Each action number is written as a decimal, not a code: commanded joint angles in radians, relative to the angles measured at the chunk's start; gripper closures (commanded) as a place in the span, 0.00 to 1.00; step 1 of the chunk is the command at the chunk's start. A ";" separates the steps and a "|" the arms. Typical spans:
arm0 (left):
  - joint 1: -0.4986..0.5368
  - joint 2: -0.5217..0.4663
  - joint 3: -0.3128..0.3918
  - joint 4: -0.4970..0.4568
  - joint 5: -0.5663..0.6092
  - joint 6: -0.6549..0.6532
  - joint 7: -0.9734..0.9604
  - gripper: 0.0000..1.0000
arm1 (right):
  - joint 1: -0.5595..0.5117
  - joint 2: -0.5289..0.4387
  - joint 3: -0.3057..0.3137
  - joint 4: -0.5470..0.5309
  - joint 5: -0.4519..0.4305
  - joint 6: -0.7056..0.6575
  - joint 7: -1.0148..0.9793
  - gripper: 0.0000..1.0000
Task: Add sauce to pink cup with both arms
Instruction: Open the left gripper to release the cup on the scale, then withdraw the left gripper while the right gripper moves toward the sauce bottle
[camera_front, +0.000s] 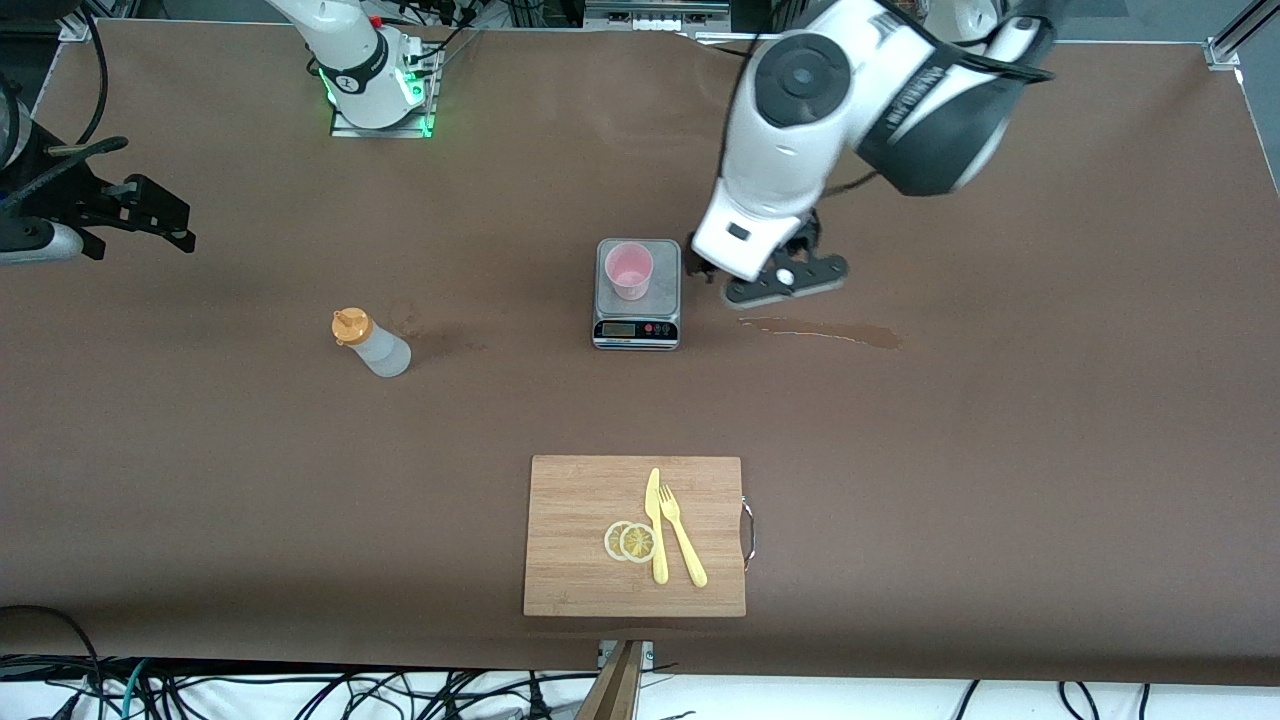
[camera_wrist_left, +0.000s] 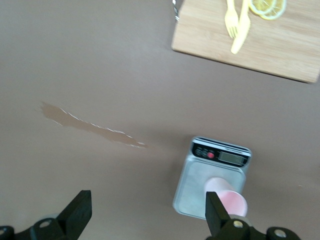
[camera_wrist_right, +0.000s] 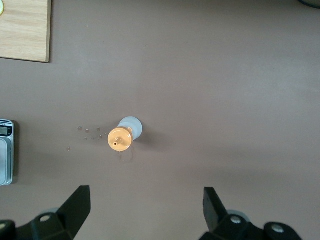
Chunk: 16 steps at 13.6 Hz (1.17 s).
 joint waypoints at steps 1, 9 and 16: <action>0.065 -0.009 -0.010 0.027 0.010 -0.036 0.152 0.00 | -0.008 0.006 0.006 0.022 0.015 -0.018 -0.006 0.00; 0.126 -0.218 0.282 -0.075 -0.105 -0.082 0.755 0.00 | -0.008 0.006 0.004 0.025 0.013 -0.016 -0.004 0.00; 0.140 -0.525 0.496 -0.457 -0.189 0.136 0.961 0.00 | 0.021 0.060 -0.005 0.033 0.021 -0.074 -0.059 0.00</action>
